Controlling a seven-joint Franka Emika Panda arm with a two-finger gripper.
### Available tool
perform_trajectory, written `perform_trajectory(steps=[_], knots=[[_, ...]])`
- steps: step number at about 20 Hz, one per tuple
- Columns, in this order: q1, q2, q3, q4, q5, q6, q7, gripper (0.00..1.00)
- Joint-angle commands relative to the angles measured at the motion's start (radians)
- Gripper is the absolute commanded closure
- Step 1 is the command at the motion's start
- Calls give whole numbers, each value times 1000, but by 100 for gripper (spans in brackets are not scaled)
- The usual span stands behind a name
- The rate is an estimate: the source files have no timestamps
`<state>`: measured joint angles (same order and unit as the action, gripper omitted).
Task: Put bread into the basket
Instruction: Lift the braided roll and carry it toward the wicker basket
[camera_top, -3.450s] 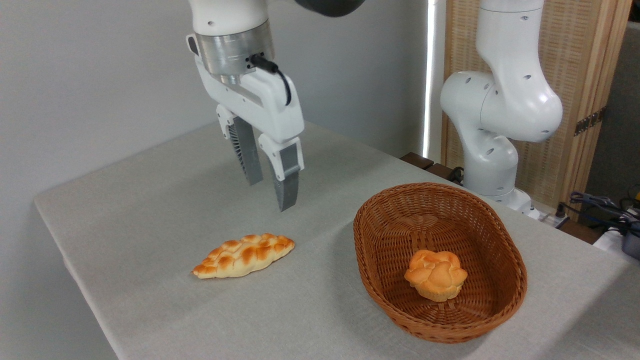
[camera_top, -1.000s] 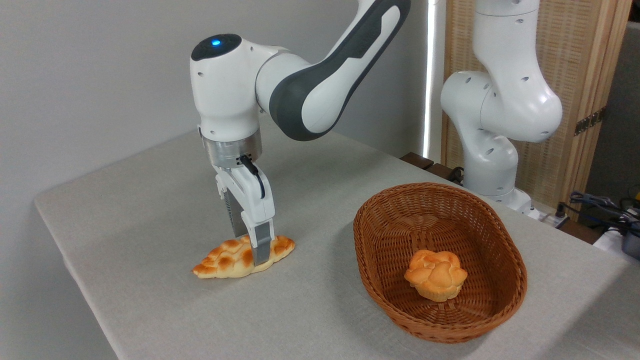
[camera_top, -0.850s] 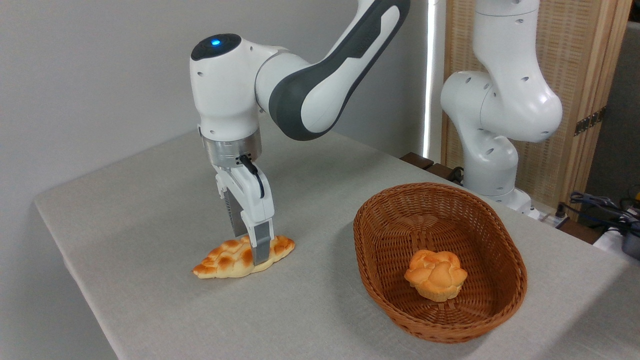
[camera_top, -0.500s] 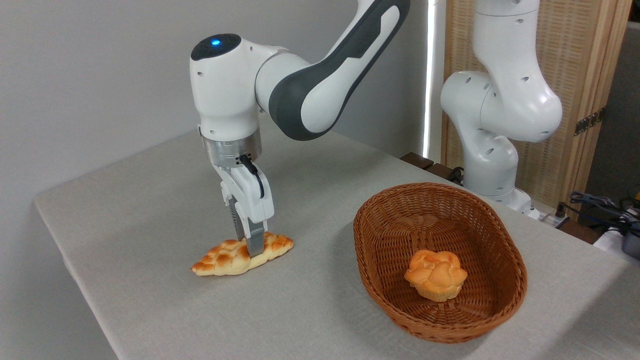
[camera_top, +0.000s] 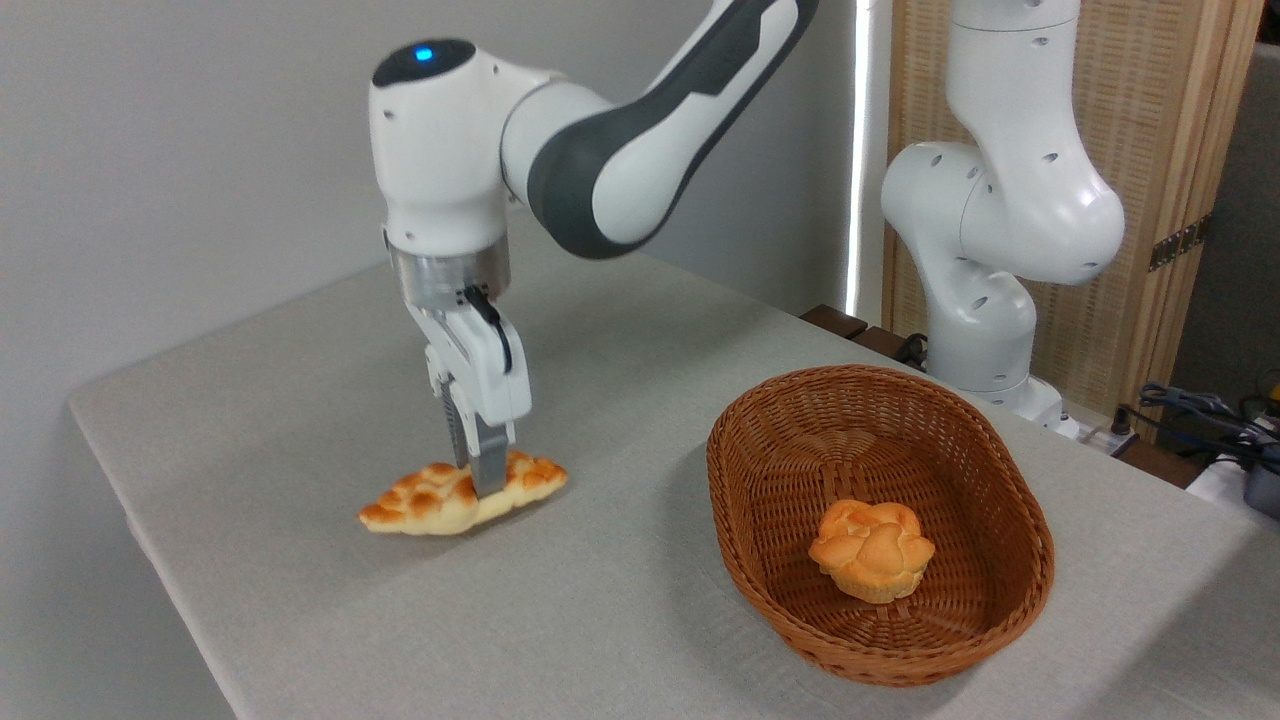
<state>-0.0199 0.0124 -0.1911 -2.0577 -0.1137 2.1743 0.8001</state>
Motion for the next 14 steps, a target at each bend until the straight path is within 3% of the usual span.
perform_trajectory(steps=[1, 6, 10, 14], knots=[[1, -46, 12, 76, -14, -141, -1, 100], [5, -155, 54, 83, -1, -359, 13, 100], [-44, -245, 195, 68, 5, -516, 153, 100], [-98, -342, 373, 21, 63, -626, 376, 100]])
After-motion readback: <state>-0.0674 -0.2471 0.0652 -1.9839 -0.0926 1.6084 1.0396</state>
